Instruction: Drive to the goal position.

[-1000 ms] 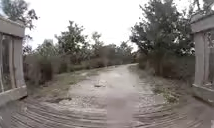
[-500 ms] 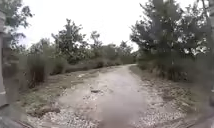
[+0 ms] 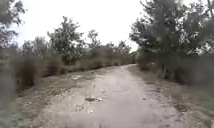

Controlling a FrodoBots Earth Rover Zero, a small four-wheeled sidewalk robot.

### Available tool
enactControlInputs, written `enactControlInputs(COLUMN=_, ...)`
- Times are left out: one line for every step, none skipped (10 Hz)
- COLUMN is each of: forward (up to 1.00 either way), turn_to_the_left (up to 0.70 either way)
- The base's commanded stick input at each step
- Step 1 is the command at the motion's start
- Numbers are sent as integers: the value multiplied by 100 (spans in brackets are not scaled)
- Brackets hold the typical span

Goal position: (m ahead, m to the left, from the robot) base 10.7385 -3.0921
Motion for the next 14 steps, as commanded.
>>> enactControlInputs(forward=70, turn_to_the_left=0)
enactControlInputs(forward=70, turn_to_the_left=0)
enactControlInputs(forward=70, turn_to_the_left=0)
enactControlInputs(forward=70, turn_to_the_left=0)
enactControlInputs(forward=70, turn_to_the_left=0)
enactControlInputs(forward=70, turn_to_the_left=0)
enactControlInputs(forward=70, turn_to_the_left=0)
enactControlInputs(forward=70, turn_to_the_left=0)
enactControlInputs(forward=70, turn_to_the_left=0)
enactControlInputs(forward=70, turn_to_the_left=0)
enactControlInputs(forward=70, turn_to_the_left=0)
enactControlInputs(forward=70, turn_to_the_left=0)
enactControlInputs(forward=70, turn_to_the_left=0)
enactControlInputs(forward=70, turn_to_the_left=0)
